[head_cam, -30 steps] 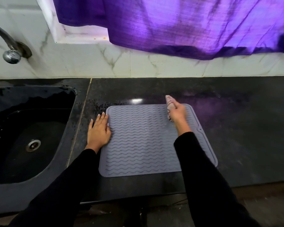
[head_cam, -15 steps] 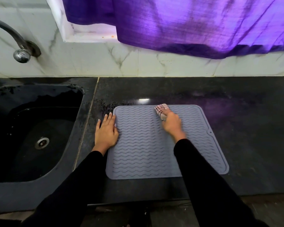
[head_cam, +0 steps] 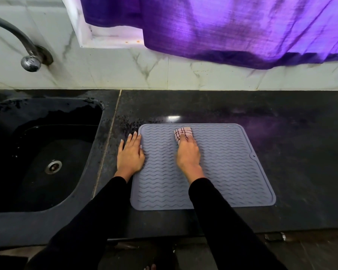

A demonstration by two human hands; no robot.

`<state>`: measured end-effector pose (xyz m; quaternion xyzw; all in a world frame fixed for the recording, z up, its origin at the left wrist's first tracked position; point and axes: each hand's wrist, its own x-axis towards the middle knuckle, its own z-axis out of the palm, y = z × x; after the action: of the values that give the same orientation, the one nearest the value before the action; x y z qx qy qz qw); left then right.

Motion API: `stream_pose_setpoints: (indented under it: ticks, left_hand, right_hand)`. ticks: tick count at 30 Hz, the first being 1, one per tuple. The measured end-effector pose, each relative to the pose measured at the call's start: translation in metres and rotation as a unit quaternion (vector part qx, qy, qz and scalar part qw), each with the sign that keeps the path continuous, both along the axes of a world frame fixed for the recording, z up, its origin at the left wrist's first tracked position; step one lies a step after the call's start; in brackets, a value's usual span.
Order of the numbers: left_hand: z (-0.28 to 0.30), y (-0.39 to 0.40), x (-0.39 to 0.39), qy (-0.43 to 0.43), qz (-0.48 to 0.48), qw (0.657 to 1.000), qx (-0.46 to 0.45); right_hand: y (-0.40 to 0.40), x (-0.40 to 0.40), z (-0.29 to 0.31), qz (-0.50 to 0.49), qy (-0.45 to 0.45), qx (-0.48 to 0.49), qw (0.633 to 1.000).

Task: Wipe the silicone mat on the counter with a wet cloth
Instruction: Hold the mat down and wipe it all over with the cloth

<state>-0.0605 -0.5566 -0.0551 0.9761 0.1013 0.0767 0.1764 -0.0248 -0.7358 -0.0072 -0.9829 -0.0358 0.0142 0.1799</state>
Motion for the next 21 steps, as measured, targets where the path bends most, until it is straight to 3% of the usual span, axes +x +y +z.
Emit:
stream_pose_setpoints:
  ticks: [6,9,11,13,15,18,21]
  left_hand:
    - [0.001,-0.001,0.0,0.006,0.0,1.0,-0.004]
    - [0.003,0.002,0.001,0.046,-0.017,0.999,0.001]
    - [0.007,0.009,0.003,0.082,-0.041,0.996,-0.007]
    - [0.01,0.016,0.003,0.103,-0.07,0.992,-0.01]
    - [0.011,0.02,0.0,0.097,-0.088,0.991,-0.001]
    - [0.005,0.018,-0.01,0.055,-0.087,0.994,0.026]
    - [-0.002,0.016,-0.012,0.034,-0.071,0.996,0.037]
  right_hand:
    - [-0.007,0.015,0.015,-0.001,0.036,0.029,0.999]
    - [-0.018,0.03,0.023,-0.059,0.111,0.17,0.977]
    - [-0.019,0.037,0.034,-0.087,0.171,0.317,0.929]
    - [-0.013,0.035,0.04,-0.118,0.157,0.38,0.904]
    - [0.001,0.022,0.042,-0.14,0.093,0.326,0.93]
    - [0.026,-0.015,0.025,-0.065,0.03,0.145,0.987]
    - [0.047,-0.047,-0.003,0.036,-0.003,-0.038,0.999]
